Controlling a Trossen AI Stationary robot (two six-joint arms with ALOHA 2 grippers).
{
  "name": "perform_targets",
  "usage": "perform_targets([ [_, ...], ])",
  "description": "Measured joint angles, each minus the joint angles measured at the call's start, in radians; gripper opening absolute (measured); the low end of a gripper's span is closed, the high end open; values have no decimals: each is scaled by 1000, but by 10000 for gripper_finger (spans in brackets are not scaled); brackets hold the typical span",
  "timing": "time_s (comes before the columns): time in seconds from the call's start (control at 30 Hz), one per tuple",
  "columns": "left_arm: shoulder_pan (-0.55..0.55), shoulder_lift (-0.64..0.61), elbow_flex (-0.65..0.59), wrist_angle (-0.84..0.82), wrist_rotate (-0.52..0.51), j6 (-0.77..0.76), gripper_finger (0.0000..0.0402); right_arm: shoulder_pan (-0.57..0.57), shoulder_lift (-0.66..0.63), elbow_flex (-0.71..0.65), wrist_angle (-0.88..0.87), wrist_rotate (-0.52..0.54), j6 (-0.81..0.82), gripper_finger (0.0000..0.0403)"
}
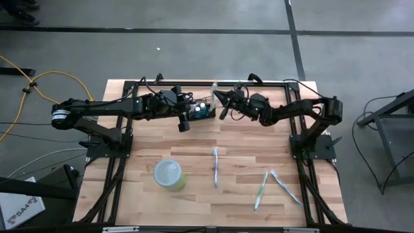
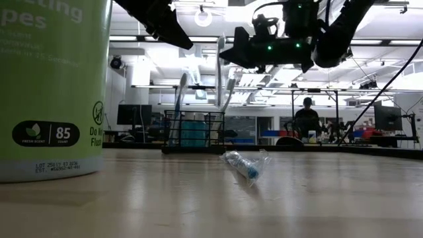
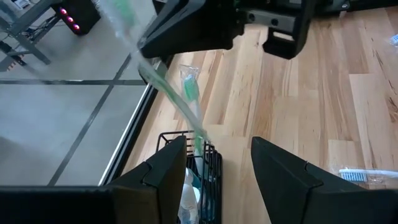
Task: Pick & Place toothbrushing station
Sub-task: Put the top green toothbrush into the black mesh mesh organizer
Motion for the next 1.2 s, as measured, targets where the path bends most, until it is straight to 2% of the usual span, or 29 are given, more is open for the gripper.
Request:
perform_targets([
  [0.37, 0, 0, 0, 0, 0, 0, 173, -4, 34, 18, -16, 2, -48, 3],
  [0.7, 0, 0, 0, 0, -1, 0, 173, -5, 136, 24, 131, 1, -52, 3],
  [0.9, 0, 0, 0, 0, -1, 0, 173, -5, 137, 72, 112, 1, -79, 3],
  [1.07, 0, 0, 0, 0, 0, 0, 173, -4, 137, 108, -7, 3, -86, 3],
  [1.2, 0, 0, 0, -1, 0, 0, 173, 13, 137, 112, -10, 45, -128, 3],
])
